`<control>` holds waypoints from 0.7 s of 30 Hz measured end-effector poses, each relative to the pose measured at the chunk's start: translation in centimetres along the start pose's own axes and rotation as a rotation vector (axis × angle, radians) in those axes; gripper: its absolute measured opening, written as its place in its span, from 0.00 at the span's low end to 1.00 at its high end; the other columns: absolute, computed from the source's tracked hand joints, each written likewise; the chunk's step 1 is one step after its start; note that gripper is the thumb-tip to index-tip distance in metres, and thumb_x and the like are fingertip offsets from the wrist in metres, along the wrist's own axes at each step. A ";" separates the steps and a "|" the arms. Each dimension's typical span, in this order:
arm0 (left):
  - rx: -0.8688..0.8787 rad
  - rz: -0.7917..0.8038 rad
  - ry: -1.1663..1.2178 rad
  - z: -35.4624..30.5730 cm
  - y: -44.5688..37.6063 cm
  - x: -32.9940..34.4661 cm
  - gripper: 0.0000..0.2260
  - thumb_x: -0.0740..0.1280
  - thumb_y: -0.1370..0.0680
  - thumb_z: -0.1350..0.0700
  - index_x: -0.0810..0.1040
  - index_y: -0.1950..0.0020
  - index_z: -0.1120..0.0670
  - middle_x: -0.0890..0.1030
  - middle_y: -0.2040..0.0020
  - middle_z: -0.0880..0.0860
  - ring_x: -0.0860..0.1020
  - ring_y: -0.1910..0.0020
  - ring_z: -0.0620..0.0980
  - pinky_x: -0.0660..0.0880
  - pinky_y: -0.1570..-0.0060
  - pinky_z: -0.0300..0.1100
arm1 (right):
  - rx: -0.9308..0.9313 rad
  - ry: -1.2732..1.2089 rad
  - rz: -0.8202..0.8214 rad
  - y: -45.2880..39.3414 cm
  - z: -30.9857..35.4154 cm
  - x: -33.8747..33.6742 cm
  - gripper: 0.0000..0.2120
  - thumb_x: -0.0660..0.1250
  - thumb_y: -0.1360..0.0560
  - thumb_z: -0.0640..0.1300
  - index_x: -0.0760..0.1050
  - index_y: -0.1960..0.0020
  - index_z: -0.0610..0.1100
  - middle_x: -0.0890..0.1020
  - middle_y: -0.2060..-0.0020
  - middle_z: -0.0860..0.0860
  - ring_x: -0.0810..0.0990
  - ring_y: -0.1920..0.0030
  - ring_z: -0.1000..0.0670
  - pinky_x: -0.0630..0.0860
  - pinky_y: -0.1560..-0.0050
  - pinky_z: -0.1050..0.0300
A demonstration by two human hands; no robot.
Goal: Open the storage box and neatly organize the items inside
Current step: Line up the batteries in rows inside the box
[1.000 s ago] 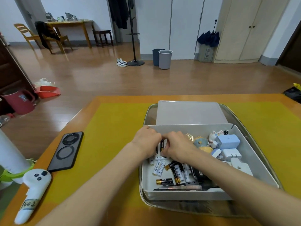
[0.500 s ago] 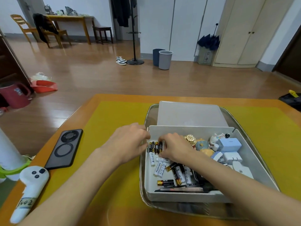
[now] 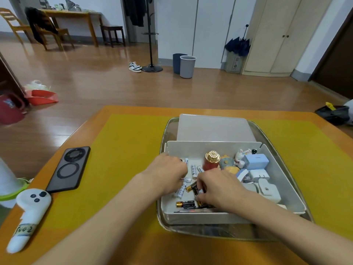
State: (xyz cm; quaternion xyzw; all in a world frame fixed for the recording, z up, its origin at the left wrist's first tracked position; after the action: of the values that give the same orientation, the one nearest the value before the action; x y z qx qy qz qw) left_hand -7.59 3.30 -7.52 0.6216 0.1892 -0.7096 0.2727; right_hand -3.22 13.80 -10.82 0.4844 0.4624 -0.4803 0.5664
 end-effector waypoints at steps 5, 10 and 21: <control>-0.040 0.084 0.012 -1.3 -0.7 1.9 0.08 0.67 0.23 0.53 0.82 0.46 0.51 0.82 0.49 0.53 0.79 0.47 0.55 0.70 0.48 0.47 | 0.065 0.064 0.023 -0.5 0.6 0.8 0.15 0.72 0.33 0.60 0.76 0.58 0.49 0.78 0.62 0.50 0.74 0.62 0.46 0.65 0.69 0.55; -0.066 0.095 0.084 -0.5 -1.1 2.4 0.11 0.68 0.23 0.53 0.81 0.41 0.49 0.81 0.45 0.53 0.79 0.46 0.56 0.70 0.56 0.44 | 0.098 0.056 0.015 -0.8 1.3 0.6 0.13 0.71 0.33 0.53 0.70 0.61 0.47 0.71 0.66 0.51 0.71 0.62 0.45 0.61 0.69 0.56; 0.066 -0.052 0.193 -3.2 -2.7 2.4 0.08 0.66 0.23 0.54 0.80 0.45 0.51 0.76 0.52 0.50 0.77 0.50 0.54 0.71 0.61 0.47 | 0.237 -0.675 -0.059 2.0 -6.4 -2.6 0.06 0.73 0.26 0.49 0.79 0.51 0.56 0.74 0.72 0.56 0.71 0.73 0.59 0.64 0.72 0.65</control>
State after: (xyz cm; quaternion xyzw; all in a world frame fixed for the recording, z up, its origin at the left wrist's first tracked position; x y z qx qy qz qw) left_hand -6.99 7.01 -10.62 0.6905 0.2071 -0.6592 0.2139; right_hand -1.95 20.56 -8.68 0.3472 0.2042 -0.6796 0.6131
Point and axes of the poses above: each hand's wrist, its own y-axis away from the middle knuckle, its own x-axis out of the palm, z = x × y, the point moved 7 cm from there along -y, towards the middle knuckle
